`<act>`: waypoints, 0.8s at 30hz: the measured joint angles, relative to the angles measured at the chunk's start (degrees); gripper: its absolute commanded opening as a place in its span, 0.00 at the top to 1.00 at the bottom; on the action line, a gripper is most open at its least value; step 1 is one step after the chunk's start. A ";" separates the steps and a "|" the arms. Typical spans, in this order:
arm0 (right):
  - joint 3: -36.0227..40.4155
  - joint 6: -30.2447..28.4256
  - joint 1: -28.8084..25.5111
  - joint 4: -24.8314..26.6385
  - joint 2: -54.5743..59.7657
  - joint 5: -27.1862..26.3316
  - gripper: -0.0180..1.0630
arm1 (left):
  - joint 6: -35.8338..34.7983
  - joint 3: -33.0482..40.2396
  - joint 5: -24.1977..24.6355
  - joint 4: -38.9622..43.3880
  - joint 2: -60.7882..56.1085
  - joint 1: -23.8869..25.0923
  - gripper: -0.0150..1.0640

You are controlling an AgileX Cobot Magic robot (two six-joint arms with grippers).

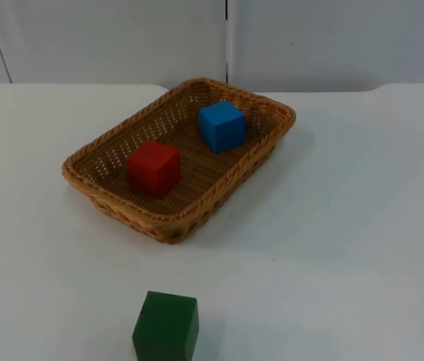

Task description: Pick up one cube with each hand and place exactly two cubes into the same basket, leaving the remaining cube outside.

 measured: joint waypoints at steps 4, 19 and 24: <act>1.84 1.16 0.00 -0.54 -2.52 0.50 0.31 | -0.26 0.44 -0.14 0.81 -0.10 0.00 0.20; 5.73 4.35 0.00 -2.75 -11.19 4.07 0.31 | -0.51 1.15 0.37 5.35 -0.10 0.00 0.20; 5.38 8.26 0.00 -6.53 -11.82 9.05 0.31 | -1.10 1.64 0.60 6.75 -0.10 0.00 0.20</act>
